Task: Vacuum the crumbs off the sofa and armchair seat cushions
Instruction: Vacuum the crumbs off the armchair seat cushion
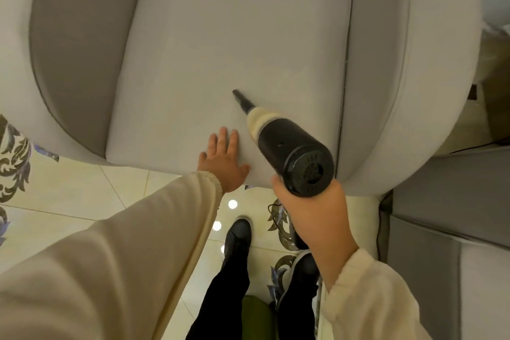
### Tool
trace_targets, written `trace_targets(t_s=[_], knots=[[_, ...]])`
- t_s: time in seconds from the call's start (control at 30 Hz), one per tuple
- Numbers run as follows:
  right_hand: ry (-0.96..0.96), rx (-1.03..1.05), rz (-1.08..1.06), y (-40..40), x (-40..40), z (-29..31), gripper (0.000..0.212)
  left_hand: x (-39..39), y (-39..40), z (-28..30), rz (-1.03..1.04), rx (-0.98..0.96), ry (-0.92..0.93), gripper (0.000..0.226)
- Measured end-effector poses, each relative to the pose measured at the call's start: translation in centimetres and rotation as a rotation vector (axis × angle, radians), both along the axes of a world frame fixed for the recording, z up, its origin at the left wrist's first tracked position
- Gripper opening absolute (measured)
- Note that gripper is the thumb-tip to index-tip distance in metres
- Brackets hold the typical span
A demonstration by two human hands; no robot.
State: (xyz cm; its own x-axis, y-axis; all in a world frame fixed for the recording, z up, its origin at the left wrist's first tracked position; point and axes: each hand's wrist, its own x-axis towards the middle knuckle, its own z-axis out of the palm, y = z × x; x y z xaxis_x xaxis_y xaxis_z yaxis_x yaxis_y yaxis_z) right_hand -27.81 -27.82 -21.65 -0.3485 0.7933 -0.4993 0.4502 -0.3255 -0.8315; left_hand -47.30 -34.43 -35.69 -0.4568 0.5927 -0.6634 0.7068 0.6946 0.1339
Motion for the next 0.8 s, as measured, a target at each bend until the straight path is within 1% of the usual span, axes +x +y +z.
trace_targets(t_s=[0.17,0.23,0.37,0.43,0.5,0.57,0.7,0.8], knots=[[-0.008,0.082,-0.101,1.1,0.2,-1.1,0.02,1.0,0.4,0.1,0.018,-0.064,-0.013,0.098],[0.004,0.068,-0.106,1.1,0.0,-1.5,0.019,1.1,0.5,0.2,0.02,-0.078,-0.014,0.1],[0.041,0.017,-0.02,0.3,-0.7,-1.8,0.02,1.2,0.5,0.4,0.02,-0.087,-0.02,0.1],[0.024,-0.001,0.046,0.1,-0.6,-2.1,0.017,1.5,0.6,0.6,0.003,-0.092,-0.004,0.095],[0.002,0.021,0.09,0.1,-0.3,-2.1,0.019,1.5,0.7,0.6,-0.008,-0.102,0.007,0.092],[0.026,0.055,0.052,0.5,0.0,-1.9,0.018,1.4,0.8,0.4,0.005,-0.096,-0.002,0.096],[0.072,0.089,-0.134,2.5,-0.7,-1.7,0.015,1.5,0.8,-0.2,0.02,-0.114,0.005,0.109],[0.031,0.077,-0.132,2.8,-1.0,-2.0,0.016,1.7,0.7,-0.6,0.03,-0.094,0.024,0.11]])
